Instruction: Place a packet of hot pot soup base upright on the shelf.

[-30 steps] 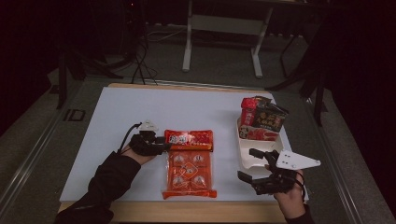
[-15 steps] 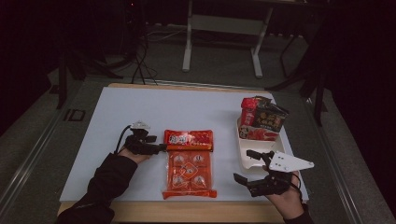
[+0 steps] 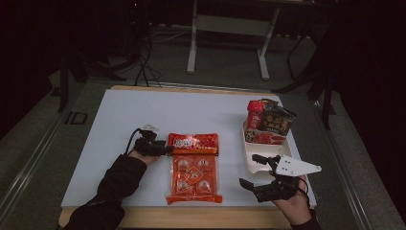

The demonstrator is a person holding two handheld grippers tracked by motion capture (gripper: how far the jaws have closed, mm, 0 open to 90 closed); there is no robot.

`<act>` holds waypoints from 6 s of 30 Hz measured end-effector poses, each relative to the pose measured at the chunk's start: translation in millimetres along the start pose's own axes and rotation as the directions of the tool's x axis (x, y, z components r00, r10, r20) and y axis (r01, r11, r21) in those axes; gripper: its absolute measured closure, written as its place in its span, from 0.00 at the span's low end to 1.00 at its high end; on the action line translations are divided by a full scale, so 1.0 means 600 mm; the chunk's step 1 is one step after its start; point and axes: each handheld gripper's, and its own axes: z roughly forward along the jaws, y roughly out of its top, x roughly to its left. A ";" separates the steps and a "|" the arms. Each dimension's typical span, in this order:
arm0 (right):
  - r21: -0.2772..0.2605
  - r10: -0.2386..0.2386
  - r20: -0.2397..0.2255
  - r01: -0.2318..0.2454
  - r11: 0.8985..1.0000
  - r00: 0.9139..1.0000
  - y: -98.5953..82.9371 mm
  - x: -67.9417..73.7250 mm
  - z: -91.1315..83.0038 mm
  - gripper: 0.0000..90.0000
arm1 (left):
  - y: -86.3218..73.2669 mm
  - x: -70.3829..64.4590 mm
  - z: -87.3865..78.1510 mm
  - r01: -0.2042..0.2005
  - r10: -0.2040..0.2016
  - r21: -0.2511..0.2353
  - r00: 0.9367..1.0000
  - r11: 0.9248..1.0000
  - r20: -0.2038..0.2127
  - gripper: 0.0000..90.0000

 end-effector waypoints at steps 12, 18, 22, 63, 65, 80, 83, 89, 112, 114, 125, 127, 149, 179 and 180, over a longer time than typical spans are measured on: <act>0.003 0.004 -0.002 -0.004 1.000 1.000 0.000 0.000 -0.002 0.14 | 0.011 -0.018 0.023 -0.019 0.018 0.029 0.999 0.999 0.033 0.74; 0.012 0.006 -0.006 -0.005 1.000 1.000 -0.001 0.000 0.001 0.14 | 0.015 -0.029 0.027 -0.032 0.031 0.039 0.999 0.999 0.021 0.86; 0.013 0.008 -0.007 -0.008 1.000 1.000 -0.002 -0.001 0.001 0.14 | 0.018 -0.035 0.027 -0.049 0.050 0.049 0.999 0.998 -0.013 0.97; -0.025 0.030 0.058 -0.029 0.999 0.998 0.008 -0.007 -0.010 0.14 | 0.069 -0.132 -0.091 -0.236 0.235 -0.167 0.972 0.957 -0.026 0.99; -0.029 0.031 0.063 -0.030 0.999 0.997 0.010 -0.008 -0.012 0.15 | 0.069 -0.138 -0.095 -0.256 0.255 -0.181 0.967 0.950 -0.029 0.99; -0.053 0.058 0.094 -0.053 0.997 0.994 0.018 -0.015 -0.014 0.15 | 0.072 -0.179 -0.132 -0.307 0.324 -0.265 0.946 0.914 0.024 1.00; -0.050 0.080 0.096 -0.075 0.996 0.992 0.020 -0.022 -0.010 0.15 | 0.071 -0.194 -0.143 -0.321 0.347 -0.288 0.937 0.902 0.041 1.00; -0.060 0.125 0.086 -0.120 0.991 0.988 0.020 -0.037 0.005 0.17 | 0.067 -0.223 -0.163 -0.360 0.403 -0.322 0.912 0.875 0.075 1.00; -0.043 0.070 -0.163 -0.078 0.996 0.984 0.013 -0.041 0.053 0.81 | 0.073 -0.261 -0.195 -0.316 0.417 -0.405 0.888 0.858 0.191 1.00; -0.027 0.080 -0.203 -0.088 0.996 0.976 0.011 -0.041 0.056 0.91 | 0.070 -0.258 -0.191 -0.311 0.410 -0.404 0.893 0.860 0.186 1.00; -0.025 0.031 -0.193 -0.037 0.999 0.981 0.066 -0.004 0.039 1.00 | 0.077 -0.240 -0.216 -0.289 0.402 -0.438 0.896 0.851 0.190 0.99; -0.036 0.024 -0.192 -0.031 0.999 0.981 0.079 -0.003 0.035 1.00 | 0.079 -0.240 -0.223 -0.289 0.408 -0.447 0.891 0.847 0.198 0.99; -0.047 -0.020 -0.139 0.013 0.999 0.990 0.139 -0.010 0.024 1.00 | 0.072 -0.217 -0.221 -0.260 0.407 -0.469 0.880 0.844 0.245 0.86; -0.177 -0.083 -0.008 0.080 0.981 0.997 0.246 -0.086 -0.081 1.00 | -0.003 -0.189 -0.187 -0.246 0.356 -0.422 0.912 0.873 0.203 0.08; -0.176 -0.080 -0.003 0.079 0.981 0.997 0.247 -0.090 -0.085 1.00 | -0.008 -0.186 -0.187 -0.243 0.351 -0.421 0.914 0.874 0.201 0.08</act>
